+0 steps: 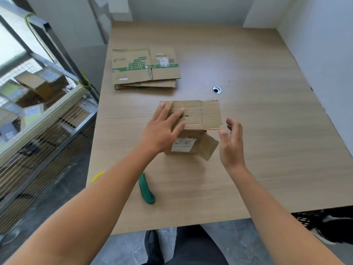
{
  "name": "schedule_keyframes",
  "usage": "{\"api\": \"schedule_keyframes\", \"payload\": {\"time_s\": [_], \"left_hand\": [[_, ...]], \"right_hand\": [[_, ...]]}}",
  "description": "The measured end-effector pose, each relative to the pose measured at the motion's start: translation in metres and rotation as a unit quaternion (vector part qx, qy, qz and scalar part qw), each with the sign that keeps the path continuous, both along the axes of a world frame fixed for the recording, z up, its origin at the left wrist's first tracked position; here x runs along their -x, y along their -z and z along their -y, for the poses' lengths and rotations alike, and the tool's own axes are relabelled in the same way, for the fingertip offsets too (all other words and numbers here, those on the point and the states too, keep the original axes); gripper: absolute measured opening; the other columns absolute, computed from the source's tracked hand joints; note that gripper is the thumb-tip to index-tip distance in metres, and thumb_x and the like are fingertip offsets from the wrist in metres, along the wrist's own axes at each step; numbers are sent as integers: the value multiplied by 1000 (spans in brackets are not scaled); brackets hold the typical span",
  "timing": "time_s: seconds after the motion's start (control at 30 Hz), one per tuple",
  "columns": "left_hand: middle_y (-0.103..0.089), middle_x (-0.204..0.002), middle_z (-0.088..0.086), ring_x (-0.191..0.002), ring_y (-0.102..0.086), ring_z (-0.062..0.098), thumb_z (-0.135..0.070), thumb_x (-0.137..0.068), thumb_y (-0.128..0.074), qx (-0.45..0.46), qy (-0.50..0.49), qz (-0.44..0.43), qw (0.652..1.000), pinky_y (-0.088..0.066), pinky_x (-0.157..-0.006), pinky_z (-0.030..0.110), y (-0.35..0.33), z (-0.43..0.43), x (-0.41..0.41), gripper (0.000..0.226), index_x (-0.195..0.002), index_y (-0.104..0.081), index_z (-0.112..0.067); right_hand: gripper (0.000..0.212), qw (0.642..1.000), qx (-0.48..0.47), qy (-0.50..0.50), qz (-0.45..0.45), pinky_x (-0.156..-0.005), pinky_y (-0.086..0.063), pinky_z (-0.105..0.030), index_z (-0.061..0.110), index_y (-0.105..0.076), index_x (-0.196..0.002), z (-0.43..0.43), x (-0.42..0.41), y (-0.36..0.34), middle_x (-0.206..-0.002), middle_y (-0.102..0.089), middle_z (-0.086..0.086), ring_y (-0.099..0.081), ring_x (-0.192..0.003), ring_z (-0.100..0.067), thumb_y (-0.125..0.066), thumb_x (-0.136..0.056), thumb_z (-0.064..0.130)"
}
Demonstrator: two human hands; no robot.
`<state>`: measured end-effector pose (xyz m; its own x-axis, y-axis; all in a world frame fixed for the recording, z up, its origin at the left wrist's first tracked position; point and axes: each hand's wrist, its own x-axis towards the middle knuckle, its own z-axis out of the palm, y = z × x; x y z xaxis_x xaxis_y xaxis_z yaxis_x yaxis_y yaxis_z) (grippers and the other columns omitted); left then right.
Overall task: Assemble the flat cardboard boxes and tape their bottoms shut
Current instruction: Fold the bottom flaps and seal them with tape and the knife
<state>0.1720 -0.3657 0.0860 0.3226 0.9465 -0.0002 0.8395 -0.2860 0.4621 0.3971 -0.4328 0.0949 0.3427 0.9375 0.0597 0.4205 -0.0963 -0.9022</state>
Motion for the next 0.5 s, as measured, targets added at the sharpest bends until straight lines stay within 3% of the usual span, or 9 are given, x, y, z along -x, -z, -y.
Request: {"api": "schedule_keyframes", "payload": {"time_s": [0.1, 0.17, 0.23, 0.27, 0.33, 0.4, 0.5], "left_hand": [[-13, -165, -13, -153, 0, 10, -61, -96, -33, 23, -32, 129, 991, -1, -122, 34, 7, 6, 35, 53, -147, -37, -47], [-21, -163, -7, -151, -13, 14, -47, -96, -43, 45, -75, 223, 971, -11, -123, 38, 11, 6, 61, 47, -143, -43, -42], [-29, -158, 1, -145, -29, 16, -27, -91, -47, 100, -125, 361, 919, -31, -118, 36, 14, 8, 84, 43, -133, -49, -34], [-33, -156, 4, -140, -36, 16, -24, -88, -45, 134, -149, 416, 887, -41, -109, 29, 14, 10, 92, 41, -128, -50, -31], [-40, -150, 5, -135, -41, 18, -38, -88, -43, 181, -210, 449, 849, -46, -95, 21, 16, 14, 103, 38, -124, -49, -30], [-42, -152, -1, -141, -36, 16, -67, -82, -43, 223, -268, 449, 823, -35, -111, 37, 22, 19, 107, 56, -128, -44, -36], [-32, -160, -7, -143, -34, 19, -89, -65, -40, 337, -270, 413, 802, -25, -117, 57, 27, 30, 101, 96, -146, -34, -39]], "right_hand": [[55, 997, 54, -19, -56, -117, -32, -31, 20, -52, -141, -6, -7, 11, -135, -45, 1, -43, -132, -7, -37, -97, 50], [47, 990, 104, -49, -87, -122, -27, -36, 25, -54, -141, -10, -8, 21, -137, -44, 0, -41, -134, -8, -37, -102, 45], [39, 978, 147, -110, -103, -124, -22, -42, 30, -53, -142, -13, -2, 28, -139, -45, 5, -35, -138, -9, -39, -107, 39], [38, 969, 168, -135, -119, -123, -23, -44, 33, -53, -143, -16, 5, 29, -141, -44, 7, -34, -140, -10, -42, -107, 39], [36, 956, 196, -158, -148, -116, -36, -47, 39, -55, -141, -23, 22, 28, -147, -41, 1, -42, -135, -13, -49, -106, 37], [36, 962, 188, -142, -137, -104, -48, -44, 39, -57, -139, -32, 35, 27, -146, -44, -4, -51, -126, -17, -55, -103, 35], [43, 983, 144, -114, -19, -101, -47, -31, 31, -61, -136, -36, 39, 26, -129, -49, 0, -54, -117, -12, -67, -95, 40]]}}
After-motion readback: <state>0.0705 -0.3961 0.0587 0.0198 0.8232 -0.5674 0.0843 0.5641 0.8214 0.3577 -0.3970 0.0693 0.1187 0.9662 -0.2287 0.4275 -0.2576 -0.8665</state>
